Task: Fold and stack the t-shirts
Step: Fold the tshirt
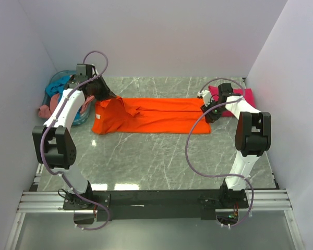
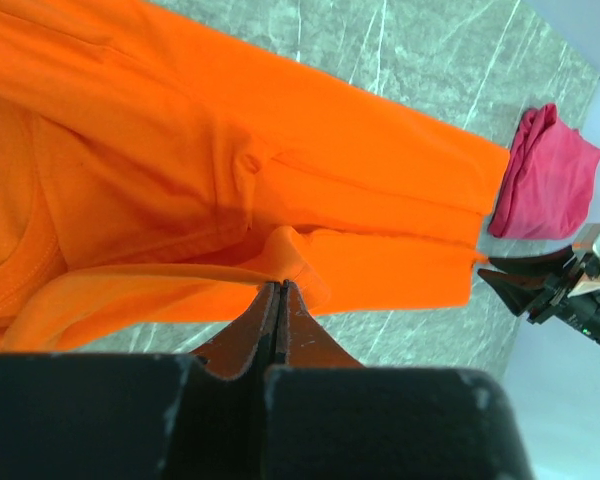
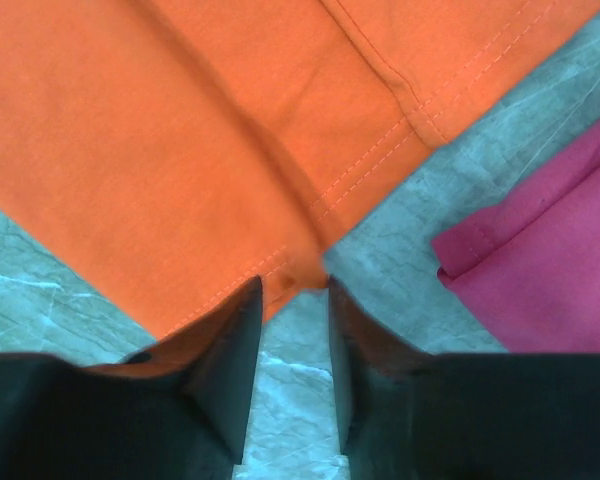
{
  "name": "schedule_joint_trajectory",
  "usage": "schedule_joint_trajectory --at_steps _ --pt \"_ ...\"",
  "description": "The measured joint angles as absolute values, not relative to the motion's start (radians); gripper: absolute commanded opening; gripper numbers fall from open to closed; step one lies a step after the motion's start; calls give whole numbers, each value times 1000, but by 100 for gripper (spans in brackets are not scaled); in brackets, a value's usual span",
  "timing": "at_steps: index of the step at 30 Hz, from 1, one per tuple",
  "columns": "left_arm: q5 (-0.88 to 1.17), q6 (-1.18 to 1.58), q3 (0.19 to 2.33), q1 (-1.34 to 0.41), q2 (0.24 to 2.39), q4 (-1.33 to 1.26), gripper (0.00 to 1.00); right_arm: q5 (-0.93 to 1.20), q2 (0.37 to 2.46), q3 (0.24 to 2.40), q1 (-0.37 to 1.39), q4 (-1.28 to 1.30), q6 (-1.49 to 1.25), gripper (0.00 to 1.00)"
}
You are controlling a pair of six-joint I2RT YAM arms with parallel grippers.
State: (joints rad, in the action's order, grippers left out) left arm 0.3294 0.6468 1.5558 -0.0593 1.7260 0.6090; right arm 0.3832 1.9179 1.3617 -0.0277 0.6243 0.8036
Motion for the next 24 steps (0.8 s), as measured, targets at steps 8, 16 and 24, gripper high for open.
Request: schedule_joint_trajectory --at_steps 8,16,24 --pt "371 631 1596 -59 1816 612 0 395 1878 1361 -24 611 746 55" --pt "381 606 1737 -60 1968 642 1 488 1703 1345 -24 606 718 57" --pt "411 582 1814 -64 2074 675 1 519 1679 1286 -24 602 718 58"
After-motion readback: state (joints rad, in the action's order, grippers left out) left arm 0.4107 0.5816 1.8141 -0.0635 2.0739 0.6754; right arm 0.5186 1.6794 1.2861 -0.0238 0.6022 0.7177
